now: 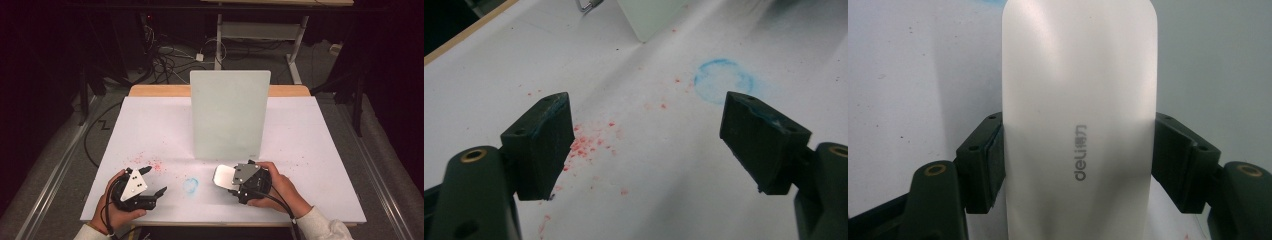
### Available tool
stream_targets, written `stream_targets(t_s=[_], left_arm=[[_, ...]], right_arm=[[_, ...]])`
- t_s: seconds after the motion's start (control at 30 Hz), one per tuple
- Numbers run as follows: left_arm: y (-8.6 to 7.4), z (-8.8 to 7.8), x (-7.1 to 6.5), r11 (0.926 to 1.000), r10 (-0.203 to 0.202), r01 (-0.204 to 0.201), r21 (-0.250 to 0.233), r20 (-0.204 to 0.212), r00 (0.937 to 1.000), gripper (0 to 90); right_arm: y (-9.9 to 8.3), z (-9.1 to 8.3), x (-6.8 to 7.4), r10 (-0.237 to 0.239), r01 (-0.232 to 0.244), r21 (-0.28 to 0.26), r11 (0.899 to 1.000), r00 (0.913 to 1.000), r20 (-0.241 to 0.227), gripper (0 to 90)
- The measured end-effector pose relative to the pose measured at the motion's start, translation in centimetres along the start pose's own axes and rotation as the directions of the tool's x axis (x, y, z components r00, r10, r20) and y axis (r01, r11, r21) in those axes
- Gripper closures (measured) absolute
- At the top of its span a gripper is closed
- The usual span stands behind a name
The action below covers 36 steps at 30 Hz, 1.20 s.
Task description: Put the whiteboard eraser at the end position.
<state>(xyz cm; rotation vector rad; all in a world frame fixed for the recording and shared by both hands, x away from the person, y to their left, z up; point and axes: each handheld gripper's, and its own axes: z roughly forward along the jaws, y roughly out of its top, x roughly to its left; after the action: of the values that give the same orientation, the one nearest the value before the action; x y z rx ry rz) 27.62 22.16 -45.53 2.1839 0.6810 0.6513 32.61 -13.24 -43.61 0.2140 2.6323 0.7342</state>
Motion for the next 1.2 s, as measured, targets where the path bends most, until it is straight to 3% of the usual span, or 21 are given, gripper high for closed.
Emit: stream_targets(t_s=[0.13,0.4,0.67,0.93,1.2], left_arm=[[0.0,0.1,-0.1,1.0000,0.001,-0.001,0.006,0.007,1.0000,20.7],[0.0,0.2,0.0,1.0000,0.001,-0.001,0.008,0.010,1.0000,20.7],[0.0,0.2,-0.1,1.0000,0.004,-0.005,0.009,0.008,1.0000,20.7],[0.0,0.2,-0.1,0.9999,0.007,-0.007,0.012,0.012,0.9999,20.7],[0.0,0.2,-0.1,0.9999,0.009,-0.009,0.011,0.012,0.9999,20.7]], right_arm=[[0.8,0.7,0.0,-0.024,0.026,0.029,0.999,0.9981,-0.057,30.9],[1.7,2.4,0.2,-0.055,0.062,0.070,0.996,0.9930,-0.105,30.8],[1.4,2.6,0.3,-0.050,0.057,0.047,0.997,0.9901,-0.131,30.8],[1.1,2.3,0.4,-0.082,0.089,0.023,0.996,0.9772,-0.196,30.8],[0.9,1.9,0.3,-0.063,0.065,0.007,0.998,0.9815,-0.181,29.8]])
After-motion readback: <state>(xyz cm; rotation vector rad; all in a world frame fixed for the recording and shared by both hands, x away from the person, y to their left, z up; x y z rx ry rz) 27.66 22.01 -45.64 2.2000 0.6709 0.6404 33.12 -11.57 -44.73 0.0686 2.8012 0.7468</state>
